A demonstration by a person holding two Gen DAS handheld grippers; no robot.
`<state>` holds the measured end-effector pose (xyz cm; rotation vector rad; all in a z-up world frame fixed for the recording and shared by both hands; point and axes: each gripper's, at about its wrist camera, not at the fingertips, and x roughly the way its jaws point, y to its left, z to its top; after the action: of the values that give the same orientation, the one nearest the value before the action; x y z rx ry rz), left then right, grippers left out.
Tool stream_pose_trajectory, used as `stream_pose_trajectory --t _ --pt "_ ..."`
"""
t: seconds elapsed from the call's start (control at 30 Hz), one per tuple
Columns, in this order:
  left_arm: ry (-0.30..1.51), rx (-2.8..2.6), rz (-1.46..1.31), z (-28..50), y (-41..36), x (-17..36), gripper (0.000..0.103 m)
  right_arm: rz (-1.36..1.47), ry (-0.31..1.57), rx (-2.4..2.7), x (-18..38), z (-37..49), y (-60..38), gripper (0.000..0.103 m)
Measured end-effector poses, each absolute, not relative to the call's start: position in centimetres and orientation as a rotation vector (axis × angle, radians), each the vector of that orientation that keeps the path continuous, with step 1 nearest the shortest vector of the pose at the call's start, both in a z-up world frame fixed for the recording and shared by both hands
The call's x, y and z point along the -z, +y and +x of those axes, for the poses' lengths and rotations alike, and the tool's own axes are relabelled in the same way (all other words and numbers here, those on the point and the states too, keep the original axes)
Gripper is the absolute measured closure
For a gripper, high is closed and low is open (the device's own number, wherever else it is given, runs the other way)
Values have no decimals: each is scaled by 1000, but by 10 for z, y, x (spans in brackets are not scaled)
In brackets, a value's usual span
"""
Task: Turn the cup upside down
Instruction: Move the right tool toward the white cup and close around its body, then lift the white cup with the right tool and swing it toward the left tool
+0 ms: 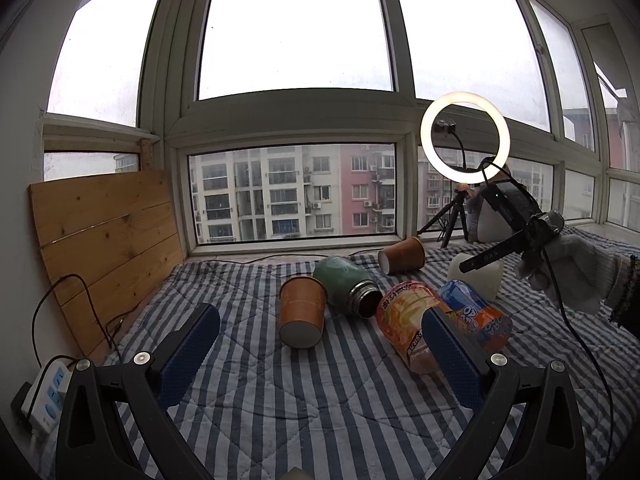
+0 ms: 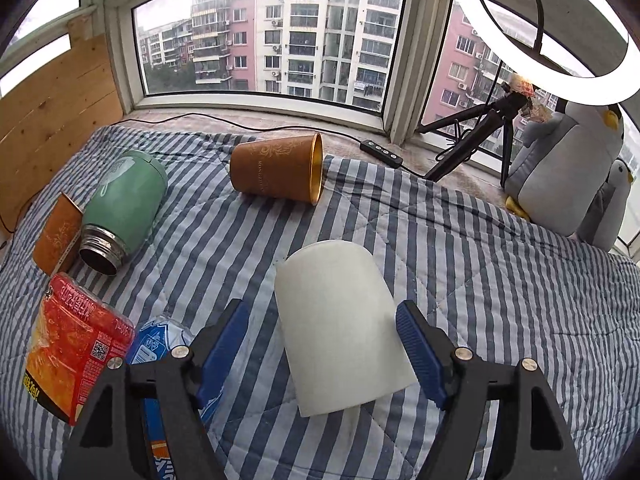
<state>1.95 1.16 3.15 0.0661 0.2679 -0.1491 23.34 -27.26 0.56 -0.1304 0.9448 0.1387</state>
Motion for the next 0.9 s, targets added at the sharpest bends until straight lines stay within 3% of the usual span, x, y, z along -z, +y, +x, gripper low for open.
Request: stream_pose_trajectory --t 0.33,0.6,0.9 --pt "439 194 156 60 -23 -10 1 -313 1041 -129 14 260 -259 23" --pt "585 250 172 89 -37 13 1 -365 1093 -99 28 278 -262 23" --pt "607 258 172 96 -41 24 1 -369 1110 -59 34 276 -264 28"
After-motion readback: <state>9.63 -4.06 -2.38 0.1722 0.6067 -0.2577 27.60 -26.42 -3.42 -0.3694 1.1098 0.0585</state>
